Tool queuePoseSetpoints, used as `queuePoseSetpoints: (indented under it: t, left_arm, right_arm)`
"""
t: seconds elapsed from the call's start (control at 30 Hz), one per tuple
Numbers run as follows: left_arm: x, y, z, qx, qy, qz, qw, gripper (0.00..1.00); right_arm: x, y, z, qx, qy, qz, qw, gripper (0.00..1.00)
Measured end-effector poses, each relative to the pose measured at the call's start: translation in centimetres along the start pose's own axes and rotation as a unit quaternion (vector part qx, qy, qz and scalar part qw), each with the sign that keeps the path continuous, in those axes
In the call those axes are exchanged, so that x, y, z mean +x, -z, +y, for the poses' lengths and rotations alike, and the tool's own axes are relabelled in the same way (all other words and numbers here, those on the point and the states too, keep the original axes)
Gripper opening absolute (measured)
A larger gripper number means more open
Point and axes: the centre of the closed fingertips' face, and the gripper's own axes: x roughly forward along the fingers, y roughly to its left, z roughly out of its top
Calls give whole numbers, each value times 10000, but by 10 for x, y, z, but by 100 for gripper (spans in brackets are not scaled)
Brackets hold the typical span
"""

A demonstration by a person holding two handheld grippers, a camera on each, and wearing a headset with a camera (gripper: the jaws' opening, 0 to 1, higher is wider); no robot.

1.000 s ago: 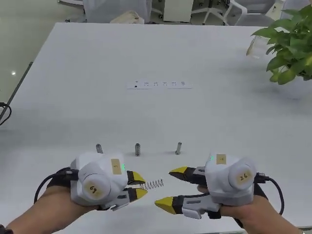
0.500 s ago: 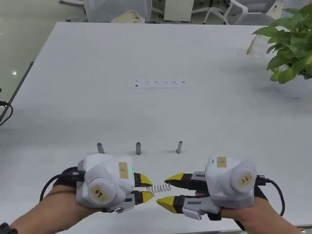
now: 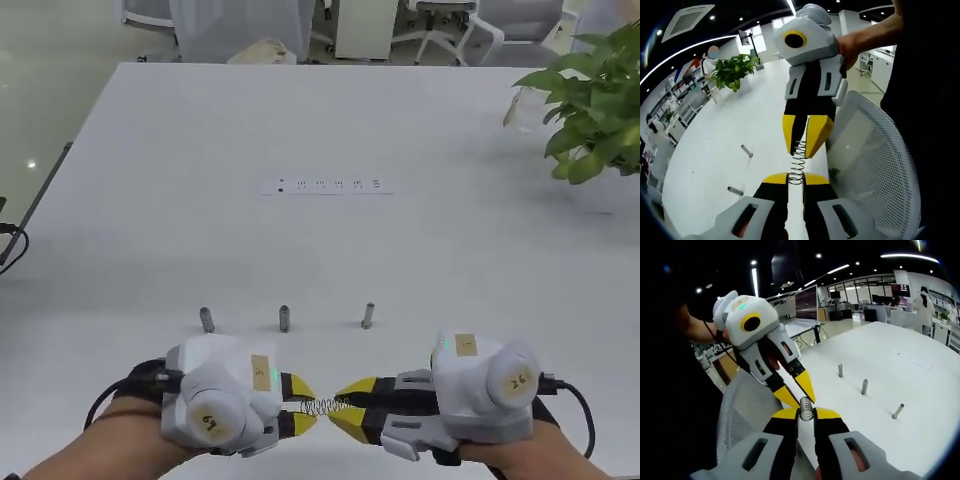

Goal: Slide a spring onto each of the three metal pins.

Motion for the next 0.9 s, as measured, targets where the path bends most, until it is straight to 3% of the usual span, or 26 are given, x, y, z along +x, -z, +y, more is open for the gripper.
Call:
queuePoseSetpoints:
  t: [0.23, 0.57, 0.73, 0.83, 0.9]
  left_arm:
    - [10, 3, 1, 59, -49, 92, 9999, 2]
    - [12, -1, 4, -159, -110, -77, 9998, 2]
    - [11, -12, 11, -699, -155, -487, 9962, 2]
    - [8, -21, 15, -840, -159, -698, 9939, 2]
    - [7, -25, 17, -922, -157, -795, 9924, 2]
  right_arm:
    - [2, -4, -2, -134, 85, 137, 9998, 9]
    - [0, -8, -5, -345, 130, 254, 9990, 9]
    - [-2, -21, -8, -697, 67, 410, 9967, 9]
    - [-6, -27, -12, -945, 31, 548, 9940, 10]
    - [-8, -29, -12, -1154, -52, 675, 9910, 17]
